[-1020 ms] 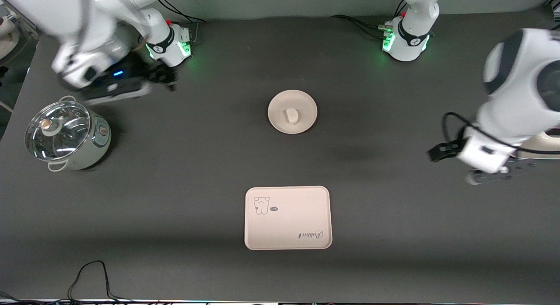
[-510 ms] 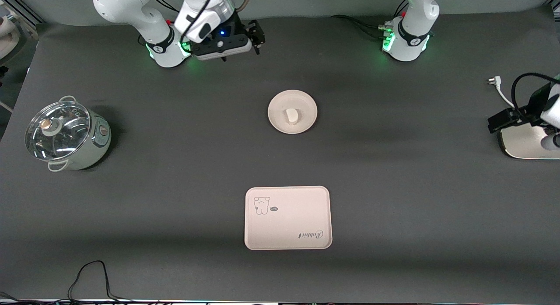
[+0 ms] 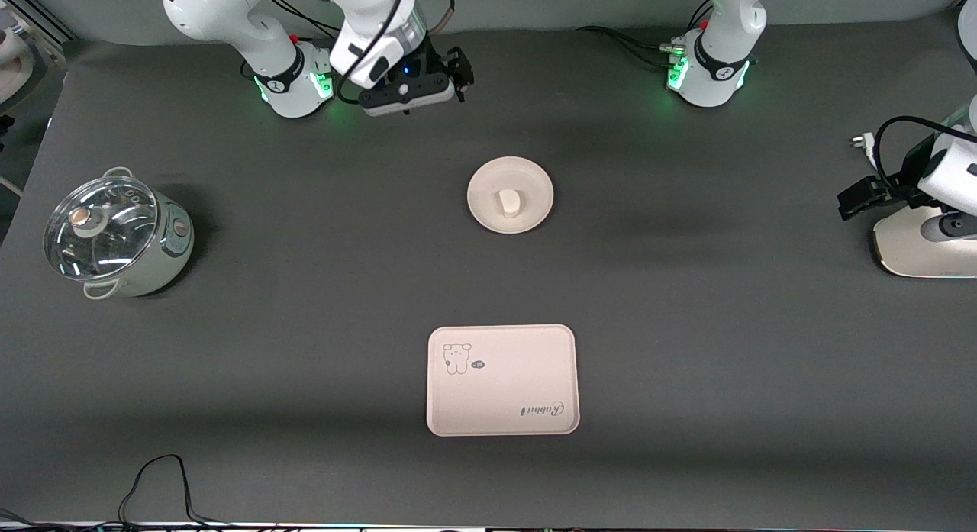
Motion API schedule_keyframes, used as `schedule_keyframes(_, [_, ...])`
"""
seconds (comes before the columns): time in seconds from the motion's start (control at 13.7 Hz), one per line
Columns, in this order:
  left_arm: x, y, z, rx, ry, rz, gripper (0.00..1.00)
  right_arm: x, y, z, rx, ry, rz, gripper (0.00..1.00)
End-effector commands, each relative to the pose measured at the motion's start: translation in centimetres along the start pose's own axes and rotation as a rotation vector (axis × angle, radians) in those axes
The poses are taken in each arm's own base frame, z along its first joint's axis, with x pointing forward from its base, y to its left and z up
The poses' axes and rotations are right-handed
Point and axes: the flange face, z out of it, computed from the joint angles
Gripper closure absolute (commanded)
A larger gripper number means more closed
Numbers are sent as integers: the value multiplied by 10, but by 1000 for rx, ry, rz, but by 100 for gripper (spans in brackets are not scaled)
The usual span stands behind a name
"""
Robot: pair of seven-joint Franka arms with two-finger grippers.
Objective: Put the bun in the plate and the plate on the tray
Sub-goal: 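Retract the left gripper while the right gripper reaches toward the plate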
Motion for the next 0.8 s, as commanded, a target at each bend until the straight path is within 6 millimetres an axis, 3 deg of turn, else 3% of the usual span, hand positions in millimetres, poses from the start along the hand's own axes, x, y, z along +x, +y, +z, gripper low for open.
schedule_keyframes(0.0, [4, -4, -10, -1, 19, 2, 0, -5, 11, 54, 28, 25, 30, 0])
schedule_keyframes(0.22, [4, -1, -26, -16, 13, -1, 0, -8, 7, 133, 39, 77, 51, 0])
schedule_keyframes(0.44, [16, 1, -26, -20, -10, 2, 0, -6, -4, 203, 21, 96, 74, 0])
schedule_keyframes(0.51, [16, -3, -36, -31, 1, -6, 0, -10, -5, 229, 16, 107, 82, 0])
schedule_keyframes(0.73, [16, -1, -35, -40, -23, -22, 0, -16, 18, 282, 31, 167, 91, 0])
